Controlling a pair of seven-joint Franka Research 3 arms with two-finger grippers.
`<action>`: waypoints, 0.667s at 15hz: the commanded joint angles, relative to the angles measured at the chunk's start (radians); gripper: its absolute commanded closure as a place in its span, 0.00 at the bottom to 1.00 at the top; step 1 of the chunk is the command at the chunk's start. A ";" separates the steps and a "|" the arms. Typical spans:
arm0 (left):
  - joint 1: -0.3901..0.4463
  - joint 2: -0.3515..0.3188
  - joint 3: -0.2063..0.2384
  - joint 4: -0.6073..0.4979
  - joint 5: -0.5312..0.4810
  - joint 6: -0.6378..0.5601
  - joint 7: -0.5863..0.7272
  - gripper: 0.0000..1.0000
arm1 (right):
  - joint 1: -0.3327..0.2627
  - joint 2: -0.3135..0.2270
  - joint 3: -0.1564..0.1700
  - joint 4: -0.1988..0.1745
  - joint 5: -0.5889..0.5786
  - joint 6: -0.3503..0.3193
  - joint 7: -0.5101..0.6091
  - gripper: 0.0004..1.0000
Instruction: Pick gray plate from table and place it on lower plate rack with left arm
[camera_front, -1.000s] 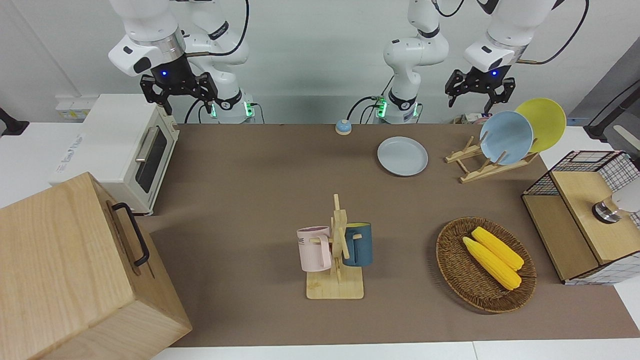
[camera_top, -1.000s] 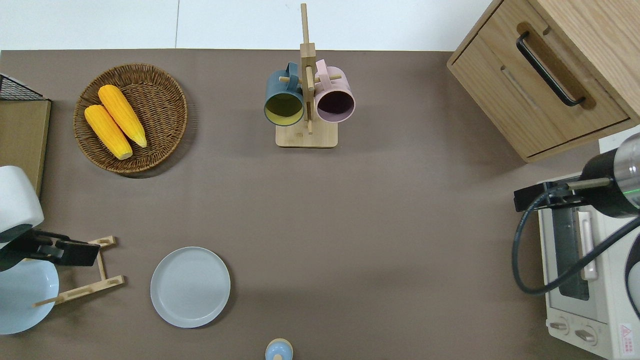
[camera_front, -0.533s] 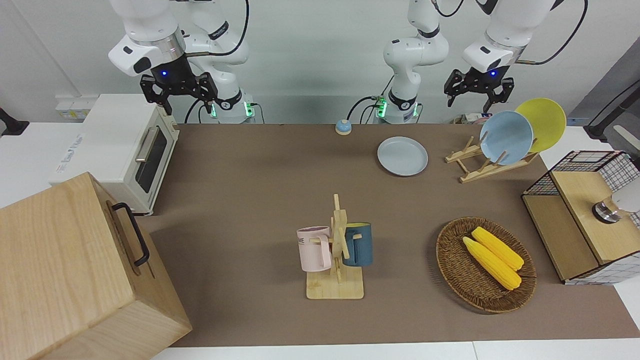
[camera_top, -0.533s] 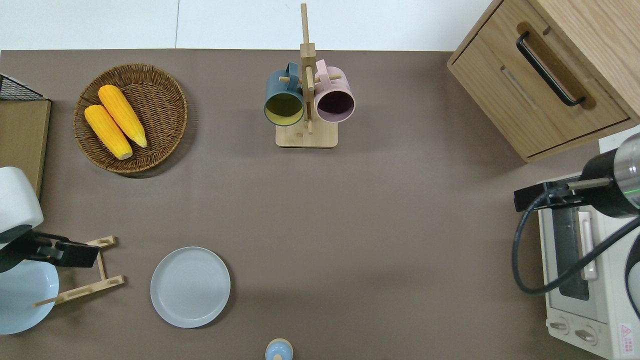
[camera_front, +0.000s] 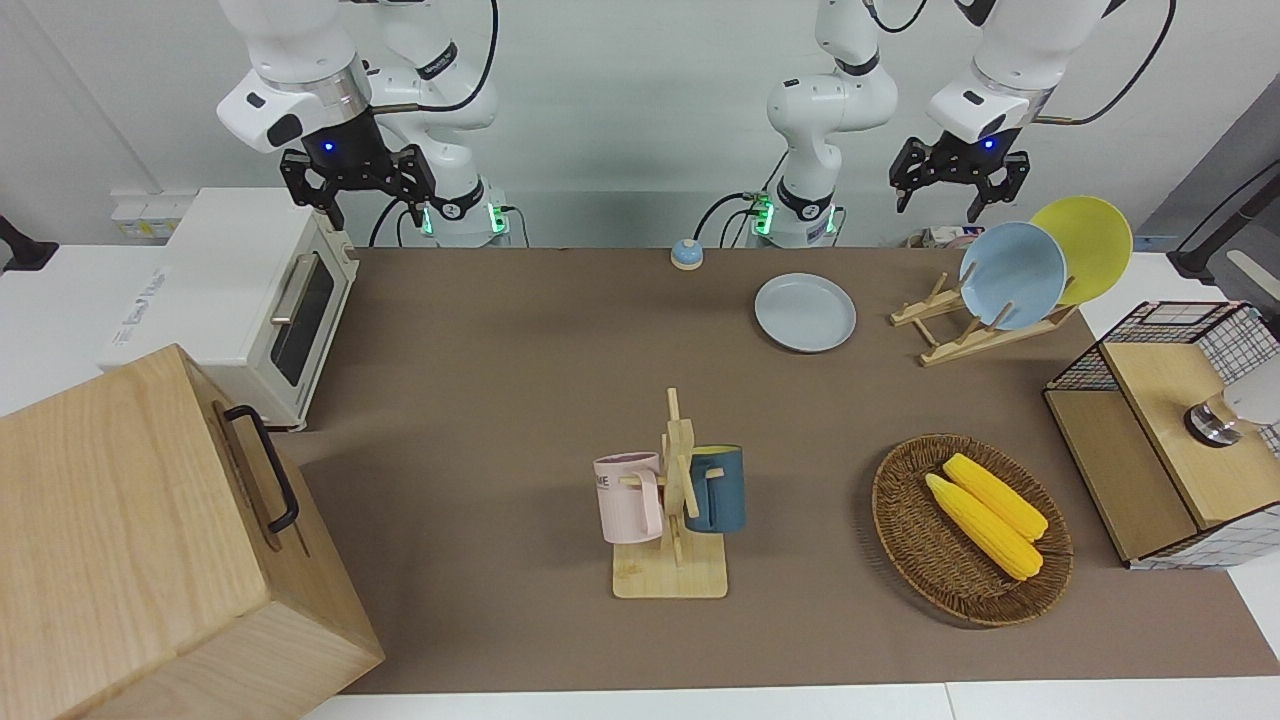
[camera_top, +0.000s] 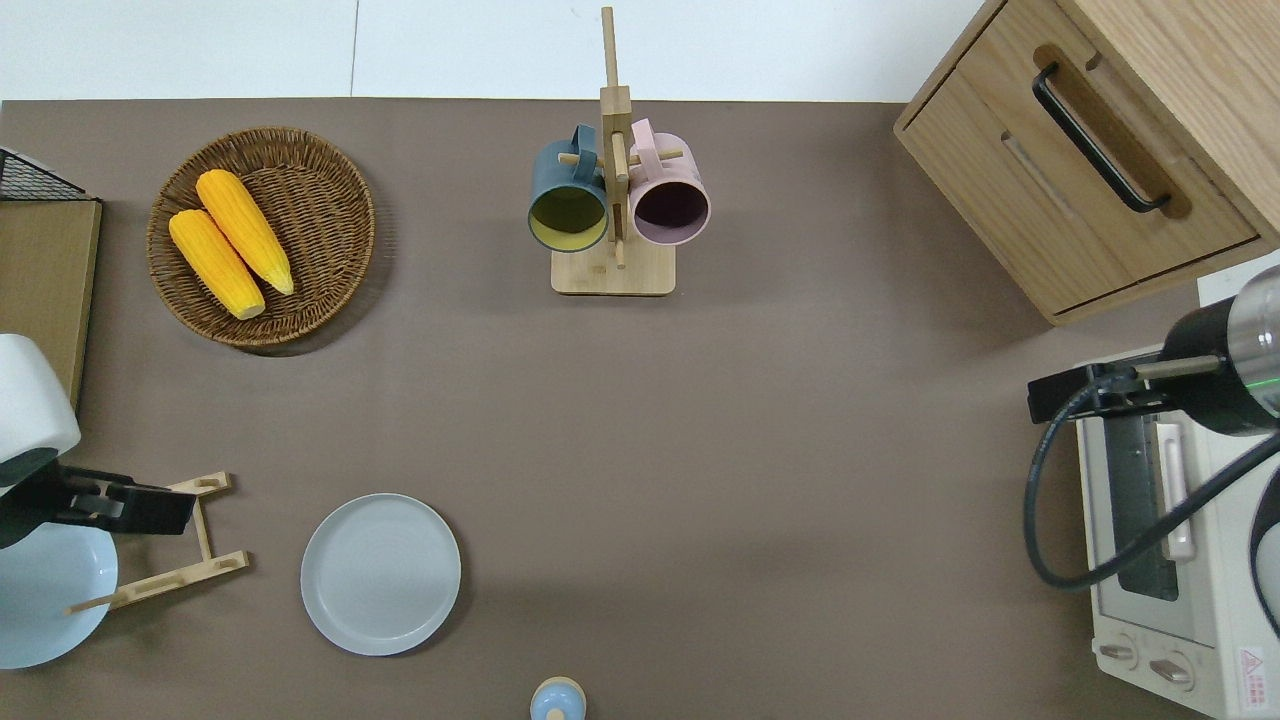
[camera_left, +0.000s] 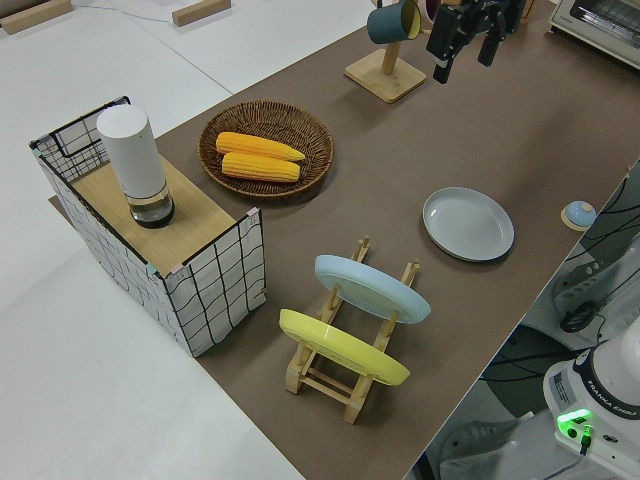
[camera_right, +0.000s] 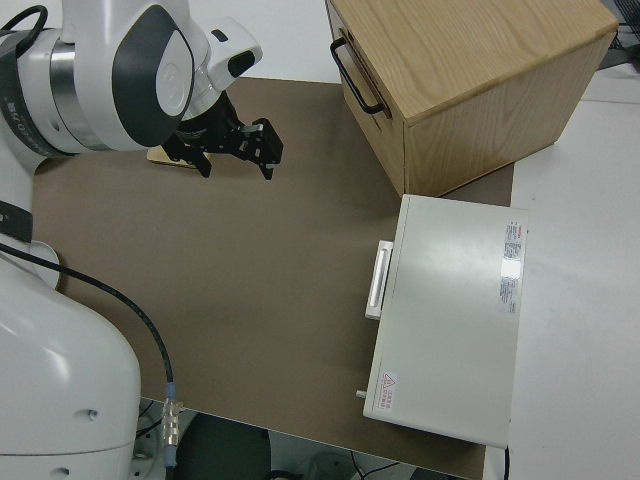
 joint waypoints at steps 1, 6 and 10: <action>0.004 -0.025 0.001 -0.084 0.005 0.024 -0.025 0.01 | -0.007 -0.002 0.005 0.006 0.007 -0.014 0.000 0.01; 0.004 -0.097 0.002 -0.269 0.005 0.146 -0.042 0.01 | -0.007 -0.002 0.005 0.006 0.007 -0.014 0.000 0.01; -0.005 -0.131 0.002 -0.397 -0.007 0.238 -0.042 0.01 | -0.007 -0.002 0.007 0.006 0.007 -0.014 -0.001 0.01</action>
